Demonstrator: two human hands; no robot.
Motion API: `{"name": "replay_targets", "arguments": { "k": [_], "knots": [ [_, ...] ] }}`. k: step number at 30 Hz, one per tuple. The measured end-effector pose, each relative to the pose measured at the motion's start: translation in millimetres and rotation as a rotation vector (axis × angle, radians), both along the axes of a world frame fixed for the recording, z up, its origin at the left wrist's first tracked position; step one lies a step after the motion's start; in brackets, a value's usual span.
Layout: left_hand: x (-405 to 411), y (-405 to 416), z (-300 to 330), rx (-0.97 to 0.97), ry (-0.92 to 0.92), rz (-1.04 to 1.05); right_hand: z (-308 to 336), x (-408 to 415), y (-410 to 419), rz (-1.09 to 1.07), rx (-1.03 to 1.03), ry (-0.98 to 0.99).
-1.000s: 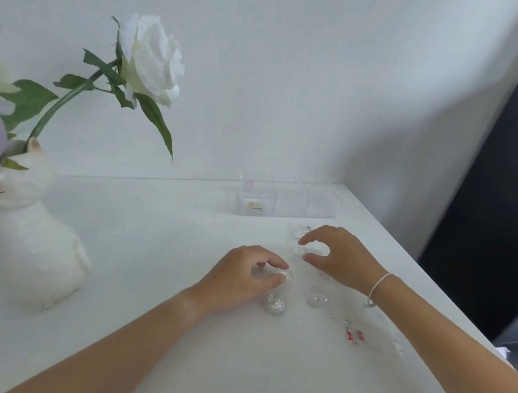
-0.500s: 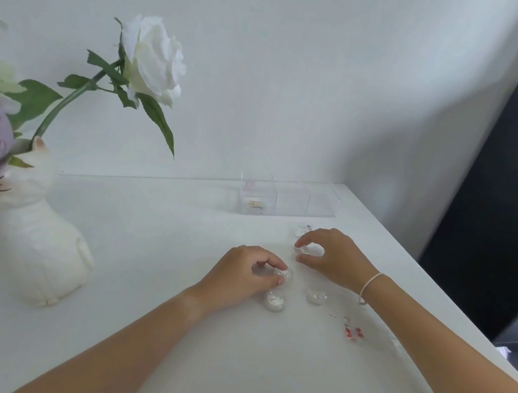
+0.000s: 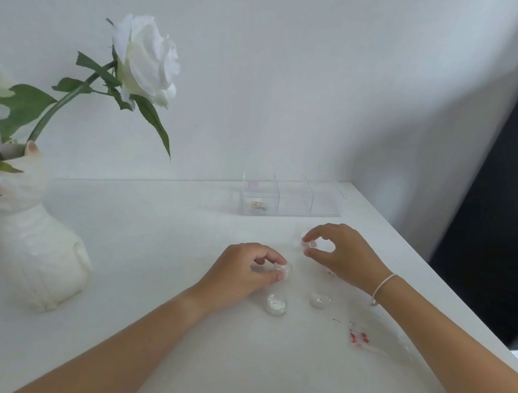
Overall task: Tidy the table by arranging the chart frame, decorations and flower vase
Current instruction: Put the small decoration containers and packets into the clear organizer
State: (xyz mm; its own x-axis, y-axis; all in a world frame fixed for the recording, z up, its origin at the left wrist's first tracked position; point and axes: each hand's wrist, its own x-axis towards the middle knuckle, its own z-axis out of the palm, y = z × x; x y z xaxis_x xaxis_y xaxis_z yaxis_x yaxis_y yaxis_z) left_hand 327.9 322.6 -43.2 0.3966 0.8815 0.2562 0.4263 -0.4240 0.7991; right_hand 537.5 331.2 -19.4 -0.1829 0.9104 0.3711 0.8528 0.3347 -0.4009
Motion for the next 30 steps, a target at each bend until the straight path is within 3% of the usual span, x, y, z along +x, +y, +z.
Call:
{"name": "replay_targets", "arguments": {
  "k": [13,20,30],
  "knots": [
    [26.1,91.6,77.0,0.17,-0.021,0.172,44.5,18.1,34.0,-0.026,0.065,0.199],
    [51.6,161.2,88.0,0.178,0.241,0.185,57.4,31.5,65.4,-0.003,0.08,0.145],
    [65.9,197.1,82.5,0.214,0.719,0.183,50.0,29.0,97.4,0.015,0.052,0.142]
  ]
}}
